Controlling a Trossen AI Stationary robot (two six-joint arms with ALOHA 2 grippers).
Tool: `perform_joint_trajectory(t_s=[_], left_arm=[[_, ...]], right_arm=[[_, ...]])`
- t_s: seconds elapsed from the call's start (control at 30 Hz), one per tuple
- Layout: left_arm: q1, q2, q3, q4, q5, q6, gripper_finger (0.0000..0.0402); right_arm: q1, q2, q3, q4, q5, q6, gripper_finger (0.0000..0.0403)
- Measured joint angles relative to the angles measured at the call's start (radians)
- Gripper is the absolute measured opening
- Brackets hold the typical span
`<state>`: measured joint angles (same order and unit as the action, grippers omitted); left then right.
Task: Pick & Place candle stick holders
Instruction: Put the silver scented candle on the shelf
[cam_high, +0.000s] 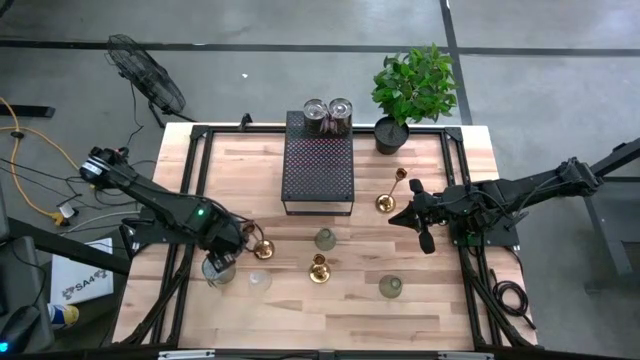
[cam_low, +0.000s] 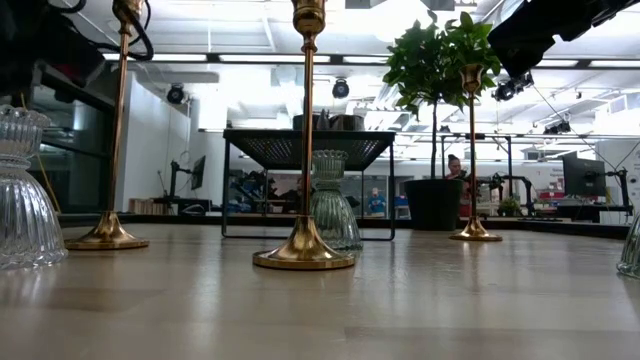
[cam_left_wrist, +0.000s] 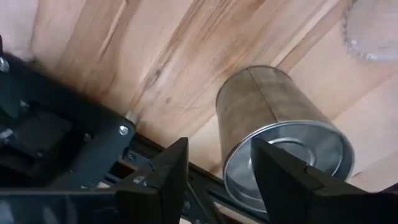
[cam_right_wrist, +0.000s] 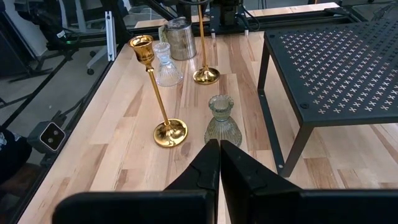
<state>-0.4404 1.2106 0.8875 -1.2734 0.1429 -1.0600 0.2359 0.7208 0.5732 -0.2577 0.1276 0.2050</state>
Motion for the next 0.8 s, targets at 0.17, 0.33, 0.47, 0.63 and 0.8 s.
perform_joint_trajectory(t_s=[0.17,0.33,0.47,0.63,0.8], left_arm=[[0.000,0.000,-0.001,0.000,0.006,0.083,0.0157],[0.000,0.000,-0.001,0.001,0.010,0.168,0.0156],[0.000,0.000,-0.002,0.010,0.011,0.240,0.0156],[0.000,0.000,-0.002,0.025,0.026,0.340,0.0156],[0.000,-0.001,-0.016,0.044,0.039,0.386,0.0156]], right_arm=[[0.000,0.000,0.000,0.000,0.000,0.000,0.0004],[0.000,0.000,0.000,0.000,0.000,0.000,0.0004],[0.000,0.000,0.000,0.000,0.000,0.000,0.0004],[0.000,0.000,0.000,0.000,0.000,0.000,0.0004],[0.000,0.000,0.000,0.000,0.000,0.000,0.0004]])
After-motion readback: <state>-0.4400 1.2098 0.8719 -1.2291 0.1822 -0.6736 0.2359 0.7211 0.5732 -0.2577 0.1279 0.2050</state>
